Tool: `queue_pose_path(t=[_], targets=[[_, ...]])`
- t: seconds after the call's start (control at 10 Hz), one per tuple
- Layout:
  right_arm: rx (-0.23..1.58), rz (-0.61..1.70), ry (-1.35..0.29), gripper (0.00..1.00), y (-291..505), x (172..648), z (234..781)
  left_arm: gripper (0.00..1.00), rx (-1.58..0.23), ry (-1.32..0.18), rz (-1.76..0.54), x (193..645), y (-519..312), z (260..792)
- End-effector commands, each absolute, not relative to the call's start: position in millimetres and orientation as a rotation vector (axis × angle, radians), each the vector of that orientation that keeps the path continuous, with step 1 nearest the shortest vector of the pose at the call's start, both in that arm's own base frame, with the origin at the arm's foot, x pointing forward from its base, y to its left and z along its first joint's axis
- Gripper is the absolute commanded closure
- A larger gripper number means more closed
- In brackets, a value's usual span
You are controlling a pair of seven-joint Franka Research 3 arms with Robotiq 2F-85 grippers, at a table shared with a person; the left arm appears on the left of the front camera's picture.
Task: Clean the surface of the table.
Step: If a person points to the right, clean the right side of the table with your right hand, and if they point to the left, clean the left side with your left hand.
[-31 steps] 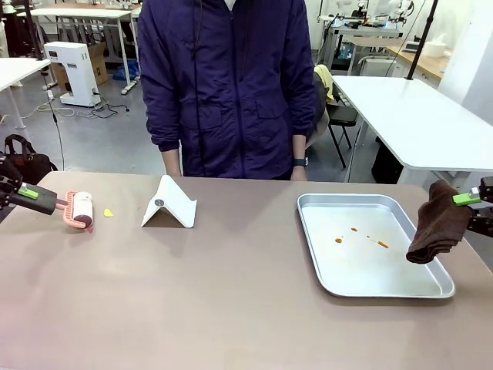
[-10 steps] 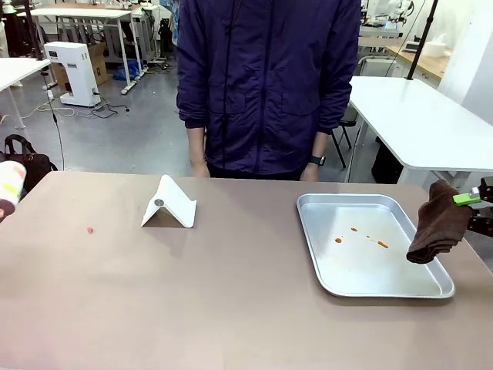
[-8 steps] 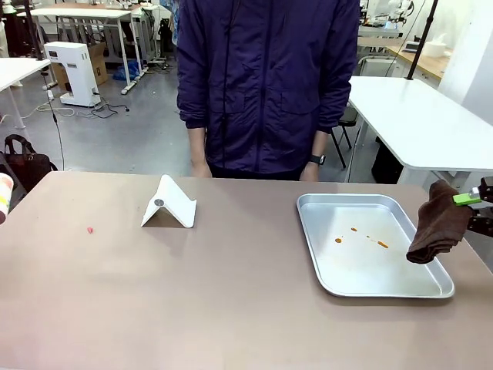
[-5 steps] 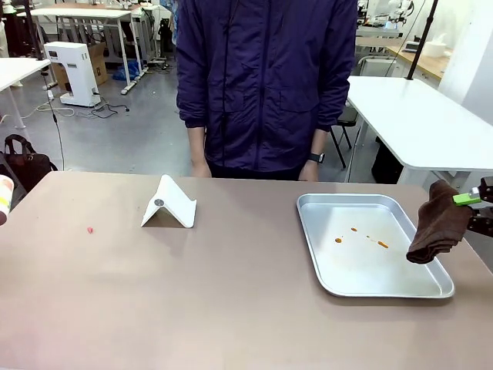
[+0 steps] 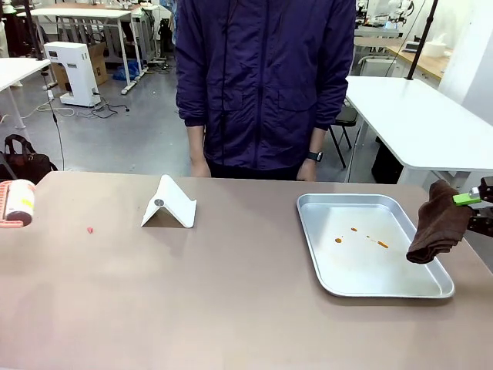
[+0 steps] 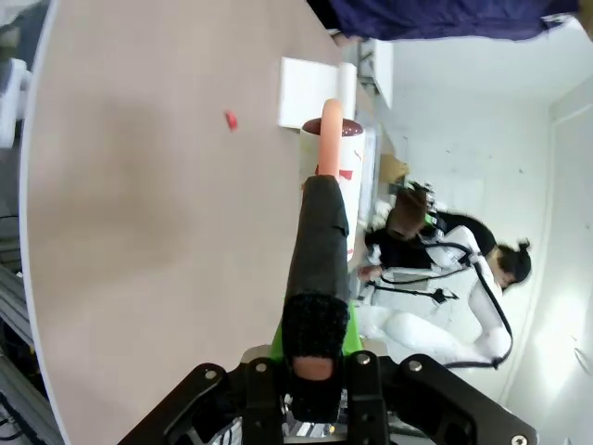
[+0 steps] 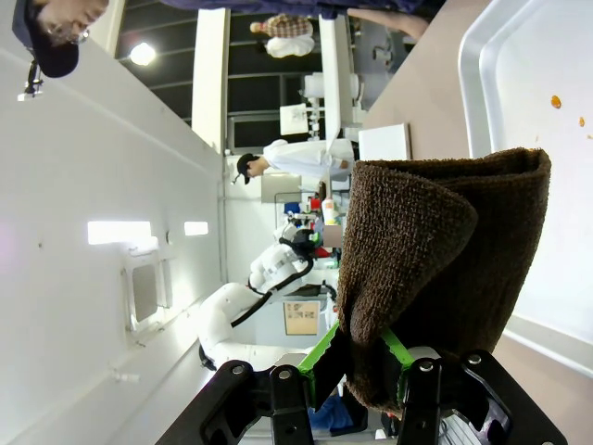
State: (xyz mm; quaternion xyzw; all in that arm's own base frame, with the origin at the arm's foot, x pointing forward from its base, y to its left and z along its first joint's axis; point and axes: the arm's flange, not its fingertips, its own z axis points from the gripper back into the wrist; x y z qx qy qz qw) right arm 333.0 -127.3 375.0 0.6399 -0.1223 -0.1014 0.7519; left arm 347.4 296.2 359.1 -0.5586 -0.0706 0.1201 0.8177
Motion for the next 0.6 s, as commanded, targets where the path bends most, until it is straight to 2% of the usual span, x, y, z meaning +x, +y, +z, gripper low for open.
queue_pose_path(t=[0.0,0.5], targets=[[1.391,-0.243,-0.26,0.97,-127,333,382,0.78,-1.112,-0.128,0.292,368,282,356],[1.391,-0.243,-0.26,0.97,-127,333,382,0.78,-0.989,-0.072,0.381,400,259,323]])
